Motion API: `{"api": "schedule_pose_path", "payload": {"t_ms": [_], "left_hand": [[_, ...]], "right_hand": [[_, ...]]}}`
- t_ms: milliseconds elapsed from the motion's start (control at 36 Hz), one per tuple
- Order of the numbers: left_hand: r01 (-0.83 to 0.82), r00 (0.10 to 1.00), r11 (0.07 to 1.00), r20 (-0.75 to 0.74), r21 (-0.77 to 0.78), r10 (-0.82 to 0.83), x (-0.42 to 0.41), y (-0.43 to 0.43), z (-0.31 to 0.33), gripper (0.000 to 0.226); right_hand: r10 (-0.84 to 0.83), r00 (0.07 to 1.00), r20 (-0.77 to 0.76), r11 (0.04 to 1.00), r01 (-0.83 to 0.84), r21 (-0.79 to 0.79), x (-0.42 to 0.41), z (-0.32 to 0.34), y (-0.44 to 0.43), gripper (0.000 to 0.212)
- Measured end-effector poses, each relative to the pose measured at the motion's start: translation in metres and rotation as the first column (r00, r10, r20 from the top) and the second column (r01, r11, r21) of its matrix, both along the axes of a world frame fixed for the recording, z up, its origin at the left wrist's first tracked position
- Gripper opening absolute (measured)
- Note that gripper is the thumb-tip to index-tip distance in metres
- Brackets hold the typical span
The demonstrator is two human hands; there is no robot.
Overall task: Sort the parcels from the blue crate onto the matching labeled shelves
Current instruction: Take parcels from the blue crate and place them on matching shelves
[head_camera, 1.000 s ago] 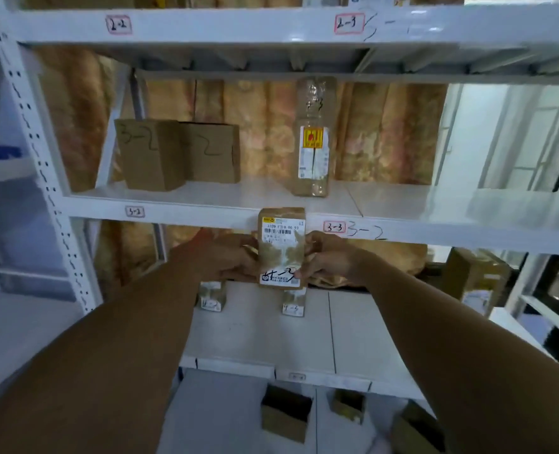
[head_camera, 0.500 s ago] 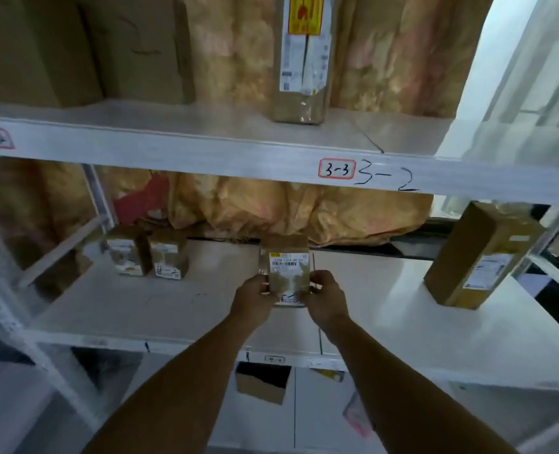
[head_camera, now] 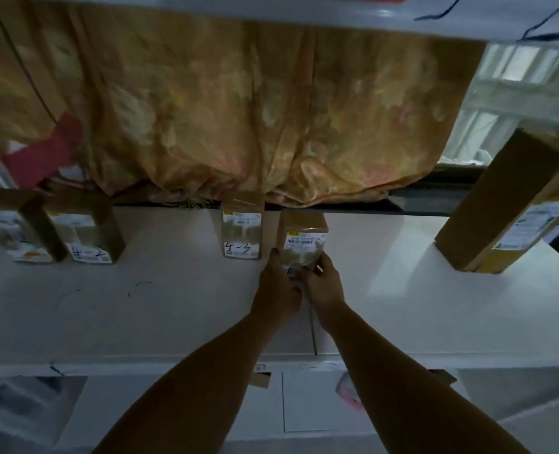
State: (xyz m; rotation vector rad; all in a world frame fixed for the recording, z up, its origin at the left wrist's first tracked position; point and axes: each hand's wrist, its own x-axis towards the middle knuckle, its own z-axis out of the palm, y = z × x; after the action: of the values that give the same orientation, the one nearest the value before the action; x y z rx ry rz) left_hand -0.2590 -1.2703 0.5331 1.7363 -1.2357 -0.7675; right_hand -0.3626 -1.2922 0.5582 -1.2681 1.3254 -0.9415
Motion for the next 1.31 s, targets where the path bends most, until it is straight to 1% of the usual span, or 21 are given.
{"api": "schedule_pose_path", "payload": {"t_ms": [139, 194, 278, 417, 500, 556, 583, 667, 750, 833, 889, 944, 972, 1028, 1083, 1111, 1167, 1194, 1250, 1306], "left_hand": [[-0.003, 0.998, 1.000, 0.057, -0.020, 0.004, 0.003, -0.031, -0.010, 0.092], [-0.012, 0.997, 1.000, 0.069, -0.028, 0.014, 0.005, -0.045, -0.022, 0.092], [-0.017, 0.996, 1.000, 0.083, -0.020, 0.019, 0.003, -0.053, -0.022, 0.089], [-0.006, 0.994, 1.000, 0.110, 0.020, 0.004, -0.003, -0.053, -0.011, 0.087], [-0.008, 0.987, 0.999, 0.160, 0.036, 0.002, -0.002, -0.054, -0.011, 0.088], [-0.023, 0.986, 0.997, 0.164, 0.068, 0.012, -0.002, -0.051, -0.007, 0.087], [-0.041, 0.987, 0.995, 0.157, 0.088, 0.027, -0.001, -0.050, -0.007, 0.086], [-0.057, 0.986, 0.989, 0.162, 0.137, 0.034, -0.005, -0.037, 0.000, 0.084], [-0.016, 0.984, 0.978, 0.179, 0.210, -0.023, -0.011, -0.018, 0.010, 0.076], [0.024, 0.970, 0.968, 0.230, 0.249, -0.083, -0.015, 0.004, 0.024, 0.072], [0.057, 0.940, 0.966, 0.312, 0.252, -0.137, -0.015, 0.019, 0.039, 0.060], [0.072, 0.902, 0.971, 0.401, 0.228, -0.162, -0.014, 0.034, 0.057, 0.049], [0.076, 0.873, 0.976, 0.459, 0.206, -0.165, -0.012, 0.042, 0.067, 0.047], [0.093, 0.784, 0.981, 0.595, 0.172, -0.179, -0.011, 0.059, 0.089, 0.049], [0.115, 0.681, 0.976, 0.701, 0.185, -0.212, -0.012, 0.077, 0.110, 0.052], [0.119, 0.636, 0.973, 0.737, 0.199, -0.229, -0.014, 0.088, 0.122, 0.053], [0.120, 0.571, 0.968, 0.783, 0.221, -0.249, -0.020, 0.112, 0.146, 0.056], [0.119, 0.559, 0.966, 0.789, 0.229, -0.256, -0.024, 0.126, 0.159, 0.057], [0.124, 0.532, 0.961, 0.801, 0.248, -0.275, -0.030, 0.156, 0.183, 0.058], [0.119, 0.486, 0.954, 0.822, 0.275, -0.298, -0.035, 0.188, 0.203, 0.058]], "right_hand": [[0.009, 0.999, -0.053, 1.000, -0.010, -0.023, 0.004, -0.002, -0.024, 0.060], [0.005, 0.998, -0.065, 1.000, -0.007, -0.024, 0.003, -0.001, -0.030, 0.059], [-0.010, 0.997, -0.071, 1.000, 0.008, -0.031, 0.000, -0.001, -0.038, 0.058], [-0.008, 0.994, -0.106, 1.000, 0.007, -0.011, -0.003, -0.007, -0.045, 0.059], [0.030, 0.993, -0.116, 0.999, -0.029, 0.013, -0.005, -0.018, -0.054, 0.065], [0.028, 0.991, -0.132, 0.999, -0.024, 0.034, -0.008, -0.023, -0.057, 0.068], [0.028, 0.988, -0.149, 0.999, -0.021, 0.045, -0.009, -0.019, -0.054, 0.066], [0.008, 0.982, -0.191, 0.996, 0.010, 0.094, -0.013, -0.001, -0.034, 0.046], [0.041, 0.957, -0.287, 0.991, -0.002, 0.134, -0.024, 0.010, -0.019, 0.046], [0.116, 0.883, -0.456, 0.991, -0.074, 0.108, -0.035, 0.023, -0.002, 0.041], [0.172, 0.794, -0.583, 0.984, -0.165, 0.065, -0.041, 0.037, 0.012, 0.042], [0.229, 0.700, -0.676, 0.964, -0.259, 0.058, -0.048, 0.054, 0.027, 0.047], [0.250, 0.651, -0.717, 0.953, -0.296, 0.063, -0.051, 0.064, 0.035, 0.049], [0.262, 0.534, -0.804, 0.933, -0.352, 0.070, -0.058, 0.089, 0.055, 0.054], [0.225, 0.422, -0.879, 0.919, -0.392, 0.047, -0.065, 0.115, 0.076, 0.059], [0.201, 0.383, -0.901, 0.915, -0.402, 0.033, -0.070, 0.127, 0.087, 0.061], [0.162, 0.332, -0.929, 0.911, -0.413, 0.011, -0.080, 0.151, 0.106, 0.063], [0.141, 0.317, -0.938, 0.909, -0.417, -0.004, -0.084, 0.162, 0.115, 0.063], [0.101, 0.309, -0.946, 0.901, -0.431, -0.045, -0.090, 0.182, 0.137, 0.064], [0.076, 0.286, -0.955, 0.885, -0.460, -0.068, -0.094, 0.198, 0.167, 0.065]]}}
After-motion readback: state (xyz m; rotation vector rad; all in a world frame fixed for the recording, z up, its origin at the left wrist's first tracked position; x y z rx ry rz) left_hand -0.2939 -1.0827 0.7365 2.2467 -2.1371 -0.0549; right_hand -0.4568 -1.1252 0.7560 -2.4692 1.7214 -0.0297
